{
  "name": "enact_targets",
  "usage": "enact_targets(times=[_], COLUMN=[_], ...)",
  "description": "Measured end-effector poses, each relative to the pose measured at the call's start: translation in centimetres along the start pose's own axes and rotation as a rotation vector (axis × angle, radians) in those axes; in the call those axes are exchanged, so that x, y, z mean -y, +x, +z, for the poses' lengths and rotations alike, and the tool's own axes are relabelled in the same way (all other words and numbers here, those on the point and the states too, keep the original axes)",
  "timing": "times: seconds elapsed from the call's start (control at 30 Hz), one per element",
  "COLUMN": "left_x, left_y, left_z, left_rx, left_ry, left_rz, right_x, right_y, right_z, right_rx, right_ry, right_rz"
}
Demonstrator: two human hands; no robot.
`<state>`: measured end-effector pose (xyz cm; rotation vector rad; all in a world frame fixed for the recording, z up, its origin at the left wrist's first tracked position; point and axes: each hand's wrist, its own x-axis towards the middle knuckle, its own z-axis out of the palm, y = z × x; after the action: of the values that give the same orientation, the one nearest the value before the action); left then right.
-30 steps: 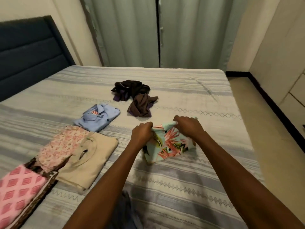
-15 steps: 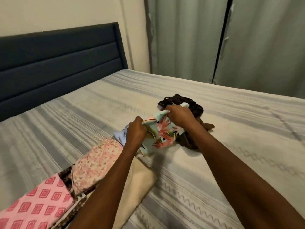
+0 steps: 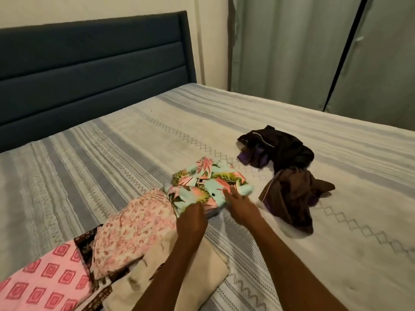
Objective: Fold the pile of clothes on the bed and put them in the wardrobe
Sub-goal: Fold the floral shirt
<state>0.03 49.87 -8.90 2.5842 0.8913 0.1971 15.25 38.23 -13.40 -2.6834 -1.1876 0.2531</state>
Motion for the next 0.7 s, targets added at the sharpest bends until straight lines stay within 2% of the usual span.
enact_targets(times=[0.07, 0.17, 0.27, 0.33, 0.37, 0.43, 0.53, 0.7], left_x=[0.7, -0.3, -2.4, -3.7, -4.6, -5.9, -7.1, -7.3], left_y=[-1.2, -2.0, -3.0, -3.7, -4.1, -5.0, -6.4, -9.2], left_z=[1.1, 1.0, 0.9, 1.4, 1.6, 2.3, 3.4, 5.5], left_rx=[0.048, -0.024, -0.105, -0.107, -0.103, -0.082, -0.016, 0.142], left_ry=[0.059, 0.092, 0.054, -0.02, -0.056, -0.107, -0.147, -0.224], left_rz=[-0.035, -0.002, 0.115, 0.179, 0.206, 0.245, 0.244, 0.247], right_x=[-0.1, 0.1, -0.9, -2.3, -3.5, -5.8, -8.2, -10.0], right_y=[-1.2, -2.4, -4.2, -5.0, -5.6, -6.5, -8.4, -12.8], right_z=[2.2, 0.5, -2.4, -3.4, -3.6, -3.6, -1.3, 0.3], right_rx=[0.015, -0.073, -0.355, -0.514, -0.527, -0.356, -0.089, -0.233], right_ry=[-0.019, 0.064, 0.019, -0.063, -0.088, -0.07, -0.069, -0.091], right_rz=[0.005, 0.015, 0.065, 0.19, 0.286, 0.46, 0.566, 0.467])
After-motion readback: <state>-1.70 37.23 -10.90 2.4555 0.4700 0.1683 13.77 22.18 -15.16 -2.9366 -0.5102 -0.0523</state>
